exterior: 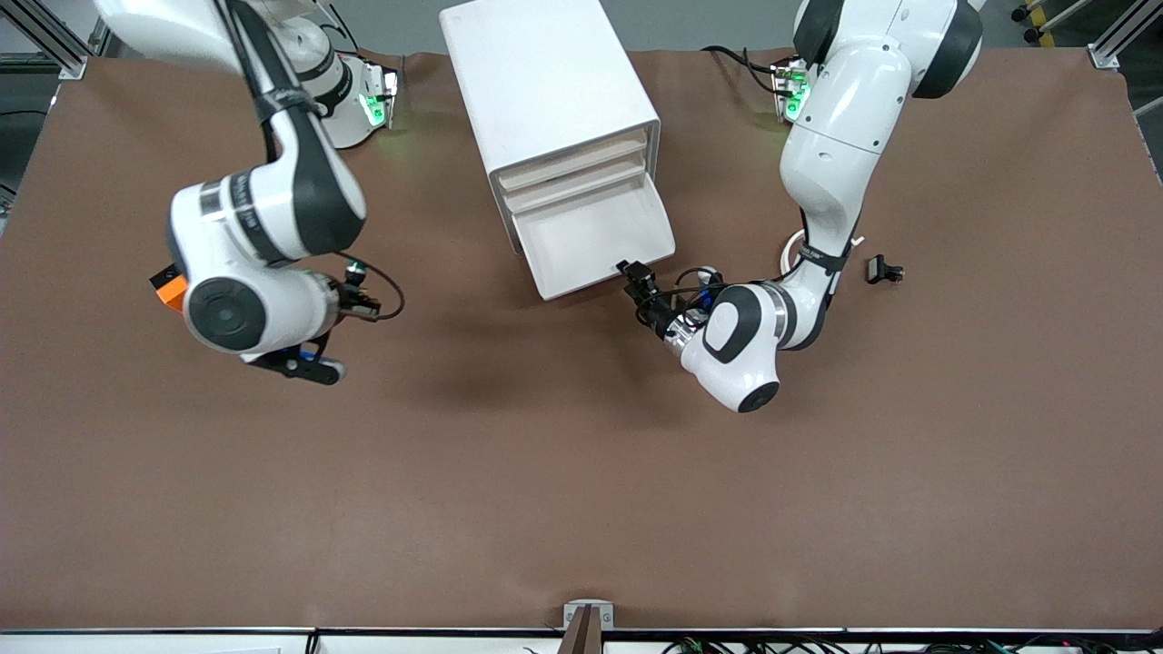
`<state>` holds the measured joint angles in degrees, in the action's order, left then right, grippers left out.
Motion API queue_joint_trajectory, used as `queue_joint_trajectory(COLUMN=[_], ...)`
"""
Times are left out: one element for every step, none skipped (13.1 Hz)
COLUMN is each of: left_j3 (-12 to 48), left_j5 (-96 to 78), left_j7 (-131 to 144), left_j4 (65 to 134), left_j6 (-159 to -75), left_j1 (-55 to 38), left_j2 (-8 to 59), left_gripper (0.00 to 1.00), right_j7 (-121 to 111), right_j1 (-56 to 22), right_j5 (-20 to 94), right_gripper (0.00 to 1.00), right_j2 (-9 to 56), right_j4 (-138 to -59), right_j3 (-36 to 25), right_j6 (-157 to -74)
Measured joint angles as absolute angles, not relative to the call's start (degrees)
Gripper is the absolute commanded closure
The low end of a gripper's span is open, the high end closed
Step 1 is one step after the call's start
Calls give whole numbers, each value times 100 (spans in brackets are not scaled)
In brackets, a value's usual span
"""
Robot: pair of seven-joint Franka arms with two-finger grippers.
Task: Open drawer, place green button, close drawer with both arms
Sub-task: 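Release the drawer with the left gripper while the right gripper carries the button over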
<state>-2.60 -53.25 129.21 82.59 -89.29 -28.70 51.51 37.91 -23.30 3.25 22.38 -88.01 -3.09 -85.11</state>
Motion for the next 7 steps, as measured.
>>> queue_joint_trajectory(left_j3=[-265,-277,-299,-339,-374,-397,-405], left_j5=[-5325,-5291,-5162,-4937,-4683,-4474,-4317], left_j7=[12920,12920,12918,12917,12917,12895,12782], left_j4=[8183,8053,7877,7657,7424,7237,7090], left_j6=[-8932,-8929,-8900,-8816,-8708,-8639,-8608], left_j1=[-2808,-2710,-2594,-2474,-2341,-2202,-2049], left_j2=[5148,5142,5128,5108,5076,5033,4968], left_gripper=[0,0,0,0,0,0,0], right_j7=[4235,4650,5016,5382,5778,6141,6461], right_j1=[-2578,-2823,-3038,-3233,-3412,-3548,-3619], right_j5=[330,338,347,381,479,655,904], right_gripper=[75,75,75,75,75,75,75], right_j2=[2179,2130,2099,2083,2078,2078,2078], right_j4=[-8799,-8799,-8798,-8796,-8789,-8786,-8785], right_j3=[-302,-296,-292,-289,-287,-286,-286], right_j6=[-8476,-8468,-8468,-8475,-8499,-8566,-8675])
